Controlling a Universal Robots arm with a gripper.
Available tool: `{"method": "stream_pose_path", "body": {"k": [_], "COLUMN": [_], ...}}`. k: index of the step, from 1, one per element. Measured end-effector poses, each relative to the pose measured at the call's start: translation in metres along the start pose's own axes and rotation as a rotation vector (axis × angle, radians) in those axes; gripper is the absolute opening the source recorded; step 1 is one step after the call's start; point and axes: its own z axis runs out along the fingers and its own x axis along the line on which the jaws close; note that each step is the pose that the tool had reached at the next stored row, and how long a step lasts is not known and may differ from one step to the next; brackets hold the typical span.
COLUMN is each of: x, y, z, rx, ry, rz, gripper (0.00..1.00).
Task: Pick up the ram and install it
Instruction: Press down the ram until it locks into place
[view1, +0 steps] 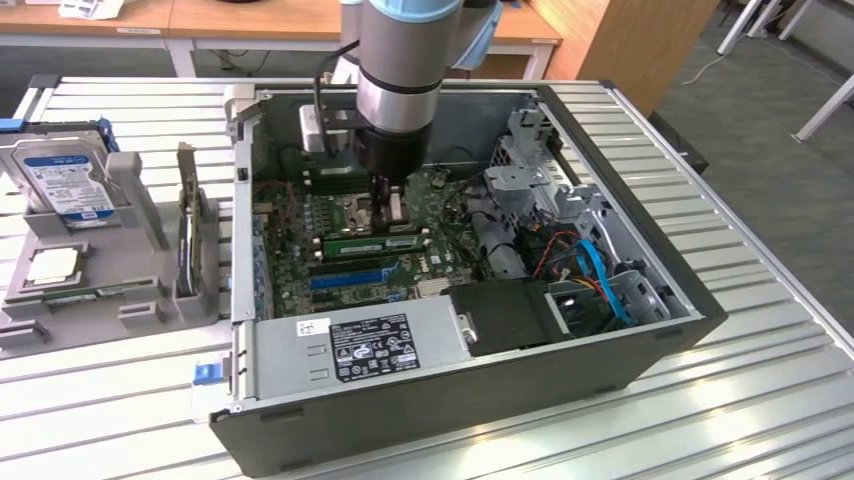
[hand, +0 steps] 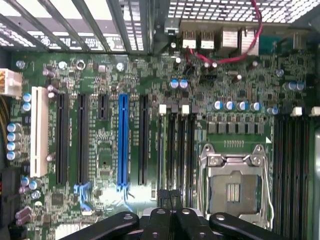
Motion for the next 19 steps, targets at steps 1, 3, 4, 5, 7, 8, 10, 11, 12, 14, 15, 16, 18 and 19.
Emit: {"method": "stream_pose_path", "body": {"k": [1,3,4,5,7,8,10,11,12,14,15,16,18,19], "x": [0.0,0.0,0.0,0.0,0.0,0.0,0.0,0.0,0.0,0.0,0.0,0.0,0.0,0.0], "y": [0.0018,0.0054,0.0072,0.0089,0.0122,0.014,0.0173,0.0188,0.0204,0.0229,0.0236,0.0238,0.0238,0.0238], "z": [0.0,0.0001,0.0001,0.0001,0.0001,0.0001,0.0002,0.0002,0.0002,0.0002,0.0002,0.0003,0.0003,0.0002], "rx": [0.0005,0.0016,0.0021,0.0026,0.0035,0.004,0.0049,0.0053,0.0057,0.0063,0.0064,0.0064,0.0064,0.0064], "ry": [0.0,0.0,0.0,-0.0001,-0.0001,-0.0001,-0.0001,-0.0001,-0.0001,-0.0001,-0.0001,-0.0001,-0.0001,-0.0001], "rz": [0.0,0.0,0.0,0.0,0.0,0.0,0.0,0.0,0.0,0.0,0.0,0.0,0.0,0.0], "gripper": [0.1,0.1,0.1,0.1,0.1,0.1,0.1,0.1,0.1,0.1,0.1,0.1,0.1,0.1]}}
